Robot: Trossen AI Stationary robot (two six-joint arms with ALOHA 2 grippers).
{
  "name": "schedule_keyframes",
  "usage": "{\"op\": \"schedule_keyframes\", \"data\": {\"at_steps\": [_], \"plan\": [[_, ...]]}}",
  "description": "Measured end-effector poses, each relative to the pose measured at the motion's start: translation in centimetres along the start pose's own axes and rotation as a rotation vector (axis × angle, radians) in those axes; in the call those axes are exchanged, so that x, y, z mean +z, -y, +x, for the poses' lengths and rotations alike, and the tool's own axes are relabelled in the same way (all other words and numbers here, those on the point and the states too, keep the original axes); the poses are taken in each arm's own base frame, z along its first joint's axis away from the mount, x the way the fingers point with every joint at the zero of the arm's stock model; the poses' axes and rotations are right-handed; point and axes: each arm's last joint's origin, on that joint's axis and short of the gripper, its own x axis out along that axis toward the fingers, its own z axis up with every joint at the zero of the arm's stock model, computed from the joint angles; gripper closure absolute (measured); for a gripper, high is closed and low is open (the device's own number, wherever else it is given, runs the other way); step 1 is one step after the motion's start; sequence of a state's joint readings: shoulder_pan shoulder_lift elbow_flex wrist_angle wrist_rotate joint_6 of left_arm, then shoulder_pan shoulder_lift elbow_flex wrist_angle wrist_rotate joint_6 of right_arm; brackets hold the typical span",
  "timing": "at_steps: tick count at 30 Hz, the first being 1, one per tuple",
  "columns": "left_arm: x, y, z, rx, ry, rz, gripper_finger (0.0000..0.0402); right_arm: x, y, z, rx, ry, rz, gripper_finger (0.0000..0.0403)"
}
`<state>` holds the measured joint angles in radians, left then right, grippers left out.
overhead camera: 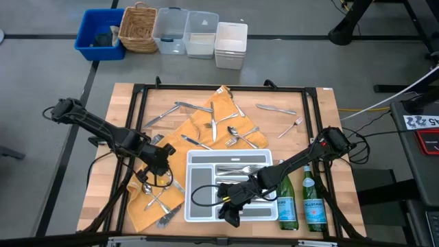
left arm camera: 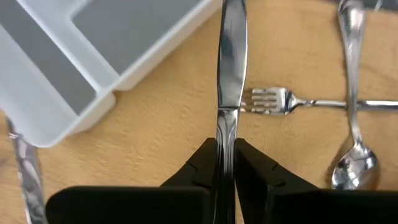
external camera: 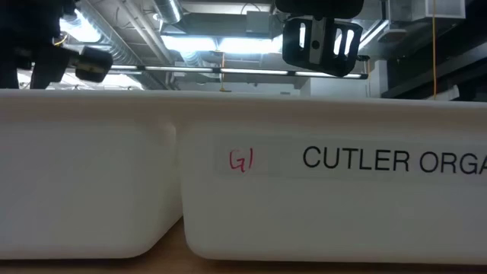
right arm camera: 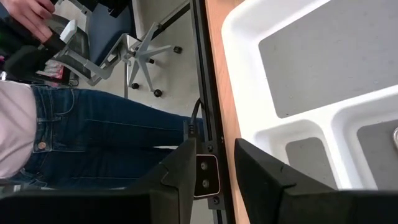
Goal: Sort silverware
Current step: Put the silver table knife into the white silverware tray
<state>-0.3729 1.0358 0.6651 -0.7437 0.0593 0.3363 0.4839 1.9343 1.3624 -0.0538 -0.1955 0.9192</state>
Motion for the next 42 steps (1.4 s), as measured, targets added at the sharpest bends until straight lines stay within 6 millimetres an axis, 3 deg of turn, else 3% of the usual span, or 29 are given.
{"op": "schedule_keyframes", "data": {"at_steps": [8, 18, 33, 42], "plan": [[-0.1, 0.1, -1.3, 0.025, 0.068, 0.0, 0.0381, 0.0, 0.0, 0.0, 0.0, 0.0, 0.0, 0.0292], [0.0, 0.0, -0.8, 0.021, 0.04, -0.005, 0.04, 0.0, 0.0, 0.0, 0.0, 0.0, 0.0, 0.0292], [0.5, -0.5, 4.0, -0.013, -0.162, -0.097, 0.0301, 0.0, 0.0, 0.0, 0.0, 0.0, 0.0, 0.0292], [1.1, -1.1, 6.7, 0.023, -0.18, -0.076, 0.0306, 0.0, -0.1, 0.0, 0.006, 0.005, -0.002, 0.0292]]}}
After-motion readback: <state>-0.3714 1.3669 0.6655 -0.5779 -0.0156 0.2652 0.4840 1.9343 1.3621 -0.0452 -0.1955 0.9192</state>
